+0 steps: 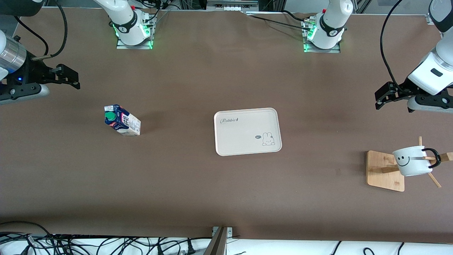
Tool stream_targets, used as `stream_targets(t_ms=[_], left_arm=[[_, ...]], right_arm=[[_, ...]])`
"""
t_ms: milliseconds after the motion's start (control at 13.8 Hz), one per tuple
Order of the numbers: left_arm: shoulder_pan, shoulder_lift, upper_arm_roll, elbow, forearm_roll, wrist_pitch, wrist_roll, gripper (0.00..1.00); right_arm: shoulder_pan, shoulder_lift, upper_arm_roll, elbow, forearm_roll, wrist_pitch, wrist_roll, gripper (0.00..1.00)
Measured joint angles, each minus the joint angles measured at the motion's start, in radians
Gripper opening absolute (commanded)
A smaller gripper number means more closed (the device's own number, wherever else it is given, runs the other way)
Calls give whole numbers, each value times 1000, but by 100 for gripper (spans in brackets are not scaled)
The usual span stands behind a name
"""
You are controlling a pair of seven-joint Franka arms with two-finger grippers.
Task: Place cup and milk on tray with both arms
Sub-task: 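Grasp the blue milk carton with the right gripper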
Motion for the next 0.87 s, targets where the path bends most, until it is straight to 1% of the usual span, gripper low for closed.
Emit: stream_targets(t_ms=[655, 873], left_arm=[[0, 0, 0, 0, 0, -8, 0, 100], [0, 0, 1, 1, -11, -15, 0, 100]], right_arm=[[-3, 1, -3, 0, 0, 27, 0, 100], [-2, 17, -3, -1, -9, 34, 0, 100]])
